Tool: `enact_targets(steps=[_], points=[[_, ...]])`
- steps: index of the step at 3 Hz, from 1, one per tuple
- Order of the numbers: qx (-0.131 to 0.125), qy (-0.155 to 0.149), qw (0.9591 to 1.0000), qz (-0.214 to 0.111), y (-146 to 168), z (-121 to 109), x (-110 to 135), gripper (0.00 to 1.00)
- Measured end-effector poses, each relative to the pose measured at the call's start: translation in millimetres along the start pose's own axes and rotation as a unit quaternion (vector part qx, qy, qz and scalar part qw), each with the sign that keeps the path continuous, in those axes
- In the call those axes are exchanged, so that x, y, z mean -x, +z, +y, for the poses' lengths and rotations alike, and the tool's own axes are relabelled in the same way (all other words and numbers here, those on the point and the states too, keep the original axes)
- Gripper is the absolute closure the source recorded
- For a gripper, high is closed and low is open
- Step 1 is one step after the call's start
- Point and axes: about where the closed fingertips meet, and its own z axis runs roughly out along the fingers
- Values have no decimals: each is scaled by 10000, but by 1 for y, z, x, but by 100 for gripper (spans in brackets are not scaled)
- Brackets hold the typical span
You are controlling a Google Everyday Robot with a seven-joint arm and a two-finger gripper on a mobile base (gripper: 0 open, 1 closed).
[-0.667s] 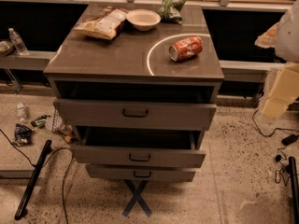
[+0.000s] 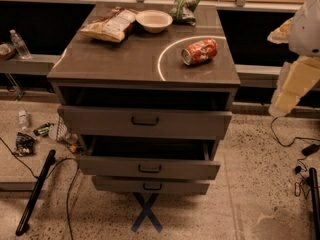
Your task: Move coke can near paper bowl
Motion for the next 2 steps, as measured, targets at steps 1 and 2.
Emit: enact_targets(steps=[1, 2], points=[[174, -427, 9989, -49, 30, -49, -4, 0], [537, -927, 9942, -40, 75, -96, -4, 0]])
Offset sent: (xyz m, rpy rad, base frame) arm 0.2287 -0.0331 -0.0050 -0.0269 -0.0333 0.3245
